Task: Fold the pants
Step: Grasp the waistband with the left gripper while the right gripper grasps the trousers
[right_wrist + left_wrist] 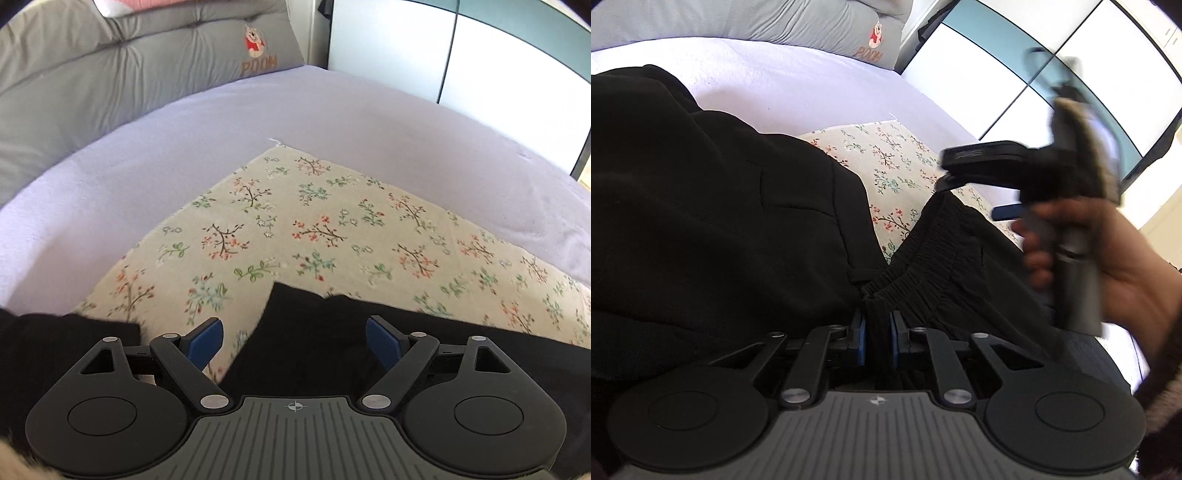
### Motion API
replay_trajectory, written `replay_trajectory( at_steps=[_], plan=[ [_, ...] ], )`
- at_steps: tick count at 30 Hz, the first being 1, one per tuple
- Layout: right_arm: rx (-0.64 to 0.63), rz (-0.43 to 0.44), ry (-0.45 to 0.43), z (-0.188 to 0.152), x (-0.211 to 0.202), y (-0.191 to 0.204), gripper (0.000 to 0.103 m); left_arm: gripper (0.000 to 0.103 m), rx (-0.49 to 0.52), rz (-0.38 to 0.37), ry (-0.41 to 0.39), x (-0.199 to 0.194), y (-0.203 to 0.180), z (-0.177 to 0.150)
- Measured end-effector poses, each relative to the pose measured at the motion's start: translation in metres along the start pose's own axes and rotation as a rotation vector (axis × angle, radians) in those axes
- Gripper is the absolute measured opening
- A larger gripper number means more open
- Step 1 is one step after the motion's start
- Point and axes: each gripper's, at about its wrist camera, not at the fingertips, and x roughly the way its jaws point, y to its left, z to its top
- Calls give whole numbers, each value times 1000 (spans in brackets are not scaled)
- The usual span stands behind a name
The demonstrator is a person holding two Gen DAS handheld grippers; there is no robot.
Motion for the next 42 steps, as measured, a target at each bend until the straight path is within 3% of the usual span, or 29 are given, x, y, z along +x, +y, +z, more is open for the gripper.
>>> replay_trajectory(
  at_steps=[1, 3, 5, 10, 17, 19, 21, 22, 24, 26, 29, 31, 36, 42],
  plan=[
    [-1, -38, 9, 3, 10, 8, 79, 62, 0, -3, 2, 0, 1, 0],
    [-31, -142, 32, 4, 29, 19, 58, 61, -1, -6, 0, -1, 1, 1],
    [-59, -192, 48, 1, 41, 25, 32, 60, -3, -6, -10, -2, 1, 3],
    [-75, -240, 11, 3, 49, 39, 19, 58, -9, 25, -94, -16, 0, 9],
    [-100, -144, -88, 22, 45, 70, 10, 58, -19, 132, -200, -35, 3, 15],
    [-104, -104, -99, 25, 43, 78, 10, 60, -22, 169, -229, -38, 3, 16],
    [-98, -45, -87, 27, 41, 82, 18, 68, -30, 193, -268, -42, 2, 15],
    [-99, -24, -78, 27, 37, 84, 19, 82, -29, 207, -296, -47, 1, 13],
    [-126, 4, -69, 27, 27, 83, 34, 103, -11, 216, -336, -54, -2, 14],
    [-149, 21, -72, 27, 14, 73, 64, 103, -11, 218, -365, -58, -6, 15],
    [-183, 36, -78, 27, -4, 44, 67, 103, -10, 209, -382, -62, -18, 16],
    [-203, 19, -78, 25, -13, 20, 74, 103, -10, 193, -391, -62, -29, 14],
    [-197, 1, -73, 19, -28, -43, 79, 103, 28, 177, -360, -46, -55, 12],
    [-267, 17, 5, 4, -14, -82, 84, 103, 112, 269, -303, -23, -77, 10]
  ],
)
